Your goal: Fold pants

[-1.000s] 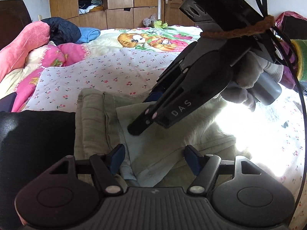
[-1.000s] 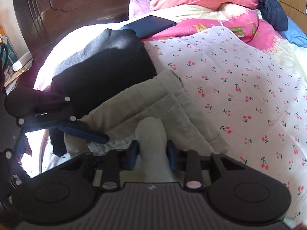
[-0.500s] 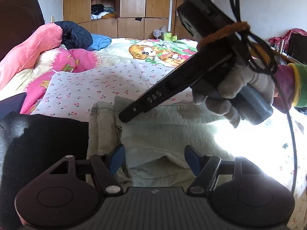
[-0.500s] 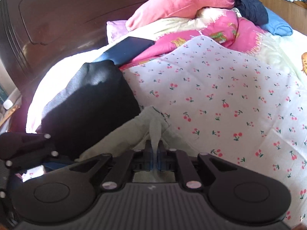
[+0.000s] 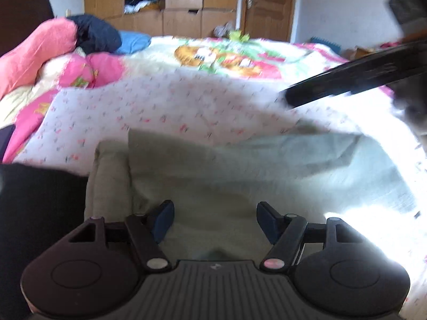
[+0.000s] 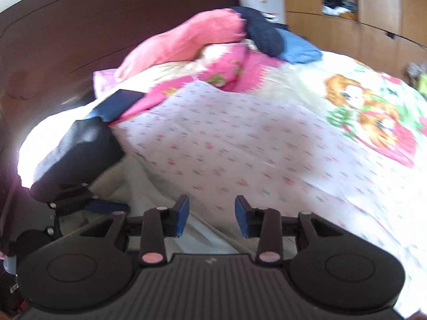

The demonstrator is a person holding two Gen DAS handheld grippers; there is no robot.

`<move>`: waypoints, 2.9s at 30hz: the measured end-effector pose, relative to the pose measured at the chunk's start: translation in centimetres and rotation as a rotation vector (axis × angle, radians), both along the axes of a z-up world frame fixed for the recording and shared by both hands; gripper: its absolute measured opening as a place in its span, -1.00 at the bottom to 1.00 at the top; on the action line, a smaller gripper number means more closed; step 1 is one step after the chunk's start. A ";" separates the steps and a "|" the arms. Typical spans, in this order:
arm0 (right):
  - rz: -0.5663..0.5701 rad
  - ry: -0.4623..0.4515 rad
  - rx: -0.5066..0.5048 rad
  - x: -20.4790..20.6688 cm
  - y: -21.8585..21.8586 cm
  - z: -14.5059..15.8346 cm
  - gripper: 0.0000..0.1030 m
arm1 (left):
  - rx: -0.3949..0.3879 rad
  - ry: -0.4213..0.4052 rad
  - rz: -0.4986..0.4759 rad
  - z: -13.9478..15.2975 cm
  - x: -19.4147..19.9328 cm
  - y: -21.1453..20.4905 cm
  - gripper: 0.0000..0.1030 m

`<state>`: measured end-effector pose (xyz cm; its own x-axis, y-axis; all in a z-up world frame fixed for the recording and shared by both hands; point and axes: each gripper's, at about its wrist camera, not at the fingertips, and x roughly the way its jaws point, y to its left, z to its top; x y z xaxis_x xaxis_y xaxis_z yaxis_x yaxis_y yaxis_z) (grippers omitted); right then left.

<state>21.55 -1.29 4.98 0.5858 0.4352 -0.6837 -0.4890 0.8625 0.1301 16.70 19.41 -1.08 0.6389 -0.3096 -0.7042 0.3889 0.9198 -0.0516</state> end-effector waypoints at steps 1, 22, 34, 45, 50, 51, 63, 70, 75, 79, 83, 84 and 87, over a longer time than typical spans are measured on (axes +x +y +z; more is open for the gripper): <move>-0.069 0.022 0.002 -1.0 -2.6 -0.2 -0.25 | 0.013 0.013 0.002 -0.5 -0.3 0.3 0.56; -0.375 0.458 0.717 -9.2 -17.1 -11.3 -0.04 | 0.112 0.061 -0.060 -0.3 -2.0 -5.0 0.61; -0.148 0.210 0.184 -14.9 -14.1 -6.1 -0.94 | -0.146 0.196 -0.153 5.1 -1.5 -8.9 0.59; -0.340 0.354 0.685 -15.6 -22.2 -10.6 -0.57 | 0.112 0.151 -0.449 3.1 -2.7 -21.8 0.62; -0.455 0.415 0.857 -13.3 -23.0 -12.7 -0.92 | 0.114 0.252 -0.187 0.6 -3.9 -15.4 0.62; -0.466 0.407 0.820 -12.8 -22.7 -12.3 -0.92 | 0.116 0.262 -0.156 0.4 -4.4 -14.9 0.63; -0.506 0.357 0.326 -11.0 -30.3 -7.7 -0.86 | -0.007 0.185 -0.246 2.7 -8.2 -16.3 0.65; -0.595 0.078 0.042 -13.7 -28.5 -0.7 -0.55 | -0.100 0.116 -0.117 2.4 -7.2 -12.6 0.65; -0.275 0.041 0.100 -11.9 -19.1 1.6 -0.55 | -0.123 0.036 -0.040 1.7 -7.5 -11.0 0.65; -0.069 0.073 0.078 -7.7 -10.1 -0.4 -0.59 | -0.041 -0.034 0.039 1.2 -7.7 -10.9 0.65; 0.021 0.105 0.052 -5.7 -5.8 -2.2 -0.57 | -0.036 -0.082 0.020 1.3 -8.2 -10.6 0.63; 0.044 0.107 0.045 -5.7 -5.1 -2.4 -0.55 | -0.027 -0.089 0.024 1.2 -8.2 -10.7 0.42; 0.102 0.086 0.010 -6.0 -3.6 -2.4 -0.33 | -0.013 -0.054 0.030 0.6 -7.8 -10.9 -0.26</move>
